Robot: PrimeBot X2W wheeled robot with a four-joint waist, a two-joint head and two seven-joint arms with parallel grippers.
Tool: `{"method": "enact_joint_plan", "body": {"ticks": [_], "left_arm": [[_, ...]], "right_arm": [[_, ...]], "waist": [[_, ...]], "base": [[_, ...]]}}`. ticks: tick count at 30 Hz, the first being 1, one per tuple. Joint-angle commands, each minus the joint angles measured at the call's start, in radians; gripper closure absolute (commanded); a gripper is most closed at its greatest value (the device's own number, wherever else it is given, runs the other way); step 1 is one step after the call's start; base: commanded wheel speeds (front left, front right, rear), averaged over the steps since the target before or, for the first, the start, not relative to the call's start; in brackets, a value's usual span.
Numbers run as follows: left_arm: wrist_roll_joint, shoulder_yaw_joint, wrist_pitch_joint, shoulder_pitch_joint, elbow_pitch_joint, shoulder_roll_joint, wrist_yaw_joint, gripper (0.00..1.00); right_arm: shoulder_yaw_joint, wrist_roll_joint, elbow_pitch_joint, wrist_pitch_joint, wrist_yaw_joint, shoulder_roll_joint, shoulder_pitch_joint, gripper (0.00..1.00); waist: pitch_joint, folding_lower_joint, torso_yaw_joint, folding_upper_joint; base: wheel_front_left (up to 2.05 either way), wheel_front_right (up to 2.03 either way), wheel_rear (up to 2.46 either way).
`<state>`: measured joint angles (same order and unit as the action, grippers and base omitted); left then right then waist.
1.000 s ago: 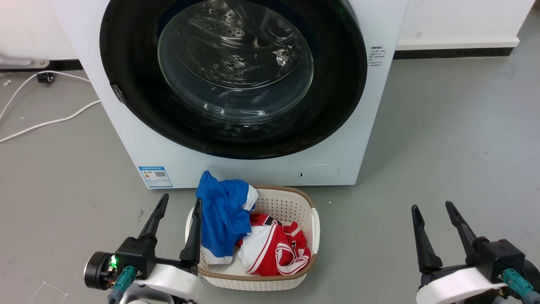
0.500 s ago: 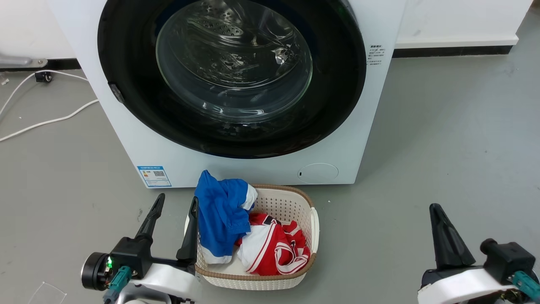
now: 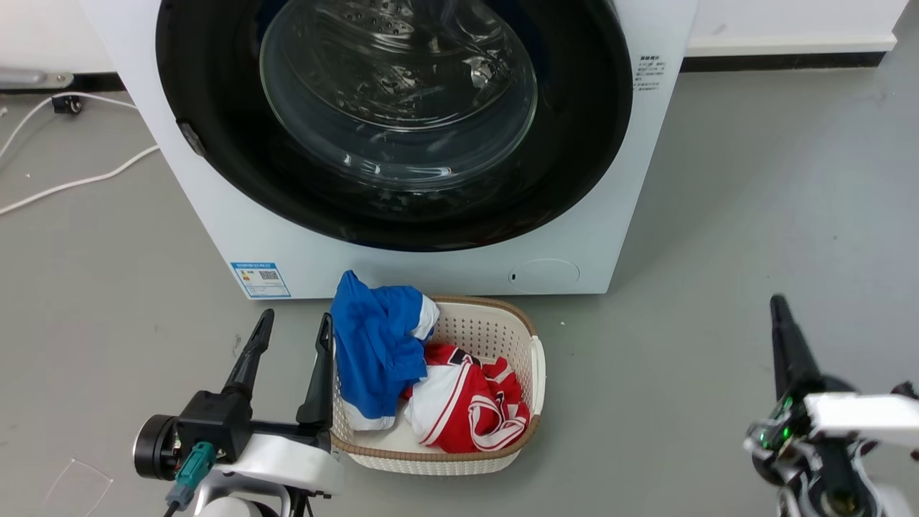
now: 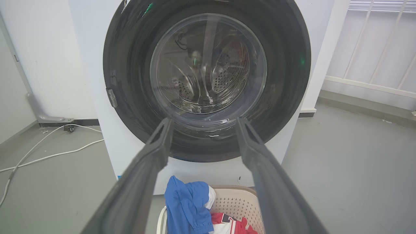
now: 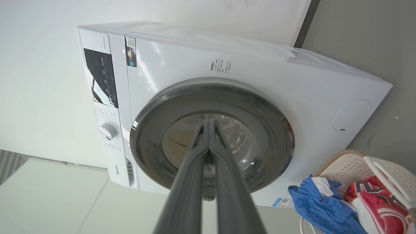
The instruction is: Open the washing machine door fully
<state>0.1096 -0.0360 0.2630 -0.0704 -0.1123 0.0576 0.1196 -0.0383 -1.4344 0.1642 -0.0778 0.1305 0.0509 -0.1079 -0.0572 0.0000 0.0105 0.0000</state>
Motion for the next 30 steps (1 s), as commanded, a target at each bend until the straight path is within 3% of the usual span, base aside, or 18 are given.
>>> {"method": "enact_joint_plan", "body": {"ticks": [1,7,12,19,25,30], "left_arm": [[0.002,0.0,0.003,-0.006,0.004,-0.001,-0.003,0.0],[0.004,0.011,0.003,-0.026,0.026,-0.005,-0.003,0.0],[0.007,0.011,0.003,-0.051,0.037,-0.006,-0.002,0.0],[0.017,-0.016,0.003,-0.103,0.07,-0.008,-0.016,0.0],[0.022,-0.055,0.003,-0.148,0.104,-0.008,-0.028,0.0],[0.028,-0.085,0.003,-0.185,0.124,-0.008,-0.036,0.0]], "right_arm": [[-0.011,-0.033,0.004,0.015,0.0,-0.001,-0.025,1.0],[-0.078,-0.169,0.094,0.142,0.0,0.092,-0.217,1.0],[-0.083,-0.182,0.205,0.222,0.0,0.202,-0.402,1.0],[-0.013,-0.174,0.418,0.375,0.0,0.323,-0.676,1.0],[0.095,-0.103,0.595,0.494,0.0,0.369,-0.919,1.0],[0.16,-0.039,0.709,0.564,0.0,0.364,-1.097,1.0]], "waist": [[-0.01,0.0,0.001,0.0],[-0.053,0.0,0.004,0.0],[-0.087,0.0,-0.011,0.0],[-0.162,0.0,-0.051,0.0],[-0.238,0.0,-0.075,0.0],[-0.296,0.0,-0.093,0.0]], "base": [[0.0,0.0,0.0],[0.0,0.0,0.0],[0.0,0.0,0.0],[0.0,0.0,0.0],[0.0,0.0,0.0],[0.0,0.0,0.0]]}}
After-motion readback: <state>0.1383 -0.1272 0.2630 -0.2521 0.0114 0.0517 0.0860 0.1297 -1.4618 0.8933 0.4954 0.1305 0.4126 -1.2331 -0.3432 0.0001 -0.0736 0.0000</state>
